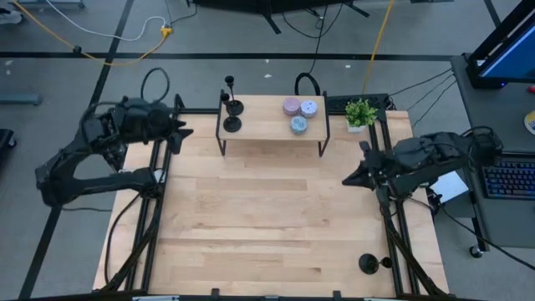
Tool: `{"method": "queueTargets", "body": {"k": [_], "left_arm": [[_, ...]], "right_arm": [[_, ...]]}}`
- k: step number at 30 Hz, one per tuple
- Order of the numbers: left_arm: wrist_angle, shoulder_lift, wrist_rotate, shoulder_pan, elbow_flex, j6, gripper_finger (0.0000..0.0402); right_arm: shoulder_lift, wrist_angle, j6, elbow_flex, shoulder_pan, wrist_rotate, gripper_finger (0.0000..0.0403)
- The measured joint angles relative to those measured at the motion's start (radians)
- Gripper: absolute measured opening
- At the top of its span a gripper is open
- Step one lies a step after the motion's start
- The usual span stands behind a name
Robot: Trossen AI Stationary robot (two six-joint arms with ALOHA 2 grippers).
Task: Pick & Place candle stick holders
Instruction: Put the black candle holder on the shelf
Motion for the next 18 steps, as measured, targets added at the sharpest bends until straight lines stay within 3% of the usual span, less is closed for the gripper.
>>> {"method": "queueTargets", "body": {"k": [8, 13, 18], "left_arm": [[0.134, -0.216, 0.031, 0.000, -0.254, -0.084, 0.0212], [0.190, -0.300, 0.031, 0.000, -0.353, -0.120, 0.0212], [0.187, -0.336, 0.026, 0.000, -0.395, -0.144, 0.0212]], "right_arm": [[0.214, -0.396, 0.200, 0.249, 0.131, -0.021, 0.0002], [0.319, -0.572, 0.353, 0.344, 0.207, -0.134, 0.0002], [0.374, -0.631, 0.562, 0.367, 0.287, -0.288, 0.0002]]}}
